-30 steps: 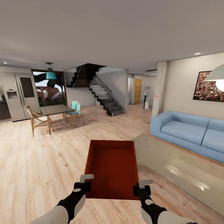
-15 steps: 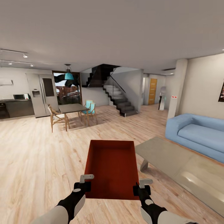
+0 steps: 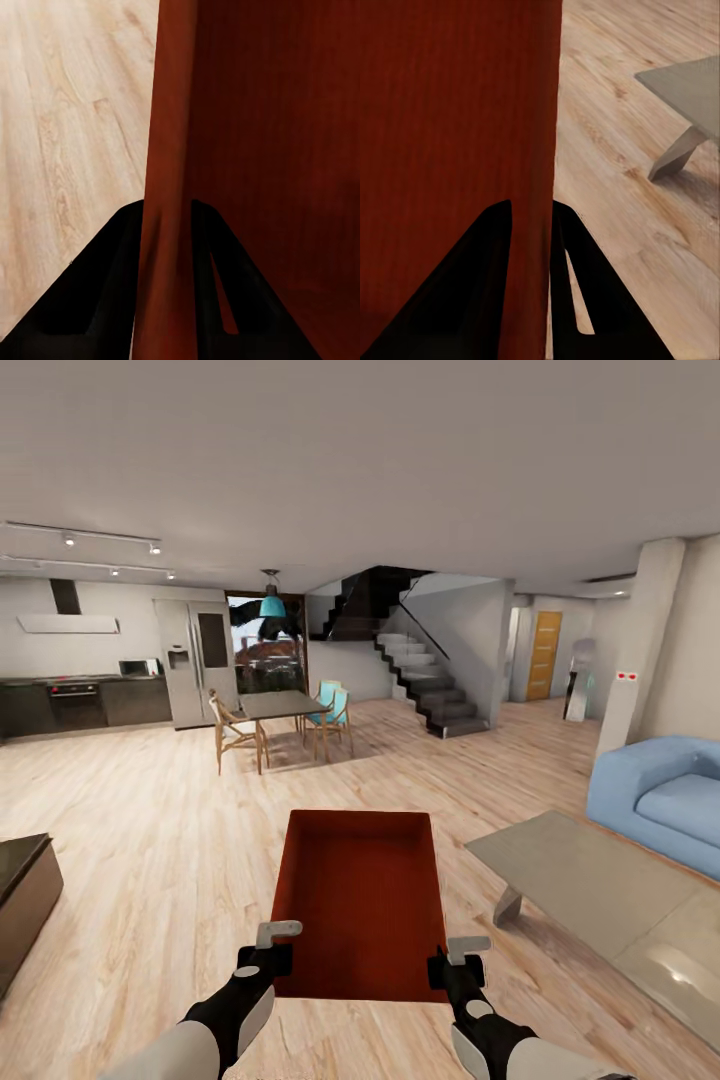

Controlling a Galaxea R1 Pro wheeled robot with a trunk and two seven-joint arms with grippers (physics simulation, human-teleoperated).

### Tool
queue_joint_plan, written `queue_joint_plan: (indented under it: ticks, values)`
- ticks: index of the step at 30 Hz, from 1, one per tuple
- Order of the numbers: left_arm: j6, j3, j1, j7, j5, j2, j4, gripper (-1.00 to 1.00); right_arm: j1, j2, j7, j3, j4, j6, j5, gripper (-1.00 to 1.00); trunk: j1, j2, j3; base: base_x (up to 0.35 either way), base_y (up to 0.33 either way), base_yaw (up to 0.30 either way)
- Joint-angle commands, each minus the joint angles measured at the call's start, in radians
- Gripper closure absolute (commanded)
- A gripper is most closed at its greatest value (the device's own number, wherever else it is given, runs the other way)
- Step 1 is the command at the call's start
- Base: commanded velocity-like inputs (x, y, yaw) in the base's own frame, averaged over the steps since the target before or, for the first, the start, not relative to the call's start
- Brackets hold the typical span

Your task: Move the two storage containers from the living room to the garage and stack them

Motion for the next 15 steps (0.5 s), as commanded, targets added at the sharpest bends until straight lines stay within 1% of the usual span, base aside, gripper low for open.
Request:
queue_joint_plan:
  ticks: [1,3,6,15]
  values:
    - [-0.003,0.018,-0.001,0.056,-0.005,0.0,0.003,1.0,-0.001,0.0,-0.001,-0.045,-0.003,-0.018,0.008,1.0,0.0,-0.001,-0.002,0.018,0.0,0.3]
    - [-0.003,0.017,-0.001,0.056,-0.005,0.001,0.003,1.0,-0.001,0.0,-0.001,-0.045,-0.003,-0.018,0.009,1.0,0.0,-0.001,-0.002,0.091,0.0,0.172]
    - [-0.003,0.017,-0.001,0.056,-0.005,0.001,0.003,1.0,-0.001,0.0,-0.001,-0.045,-0.003,-0.018,0.009,1.0,0.0,-0.001,-0.002,0.201,0.0,0.049]
    - [-0.002,0.016,-0.001,0.055,-0.005,0.001,0.004,1.0,-0.001,0.002,-0.002,-0.045,-0.003,-0.018,0.005,1.0,0.0,-0.001,-0.002,0.308,0.0,0.005]
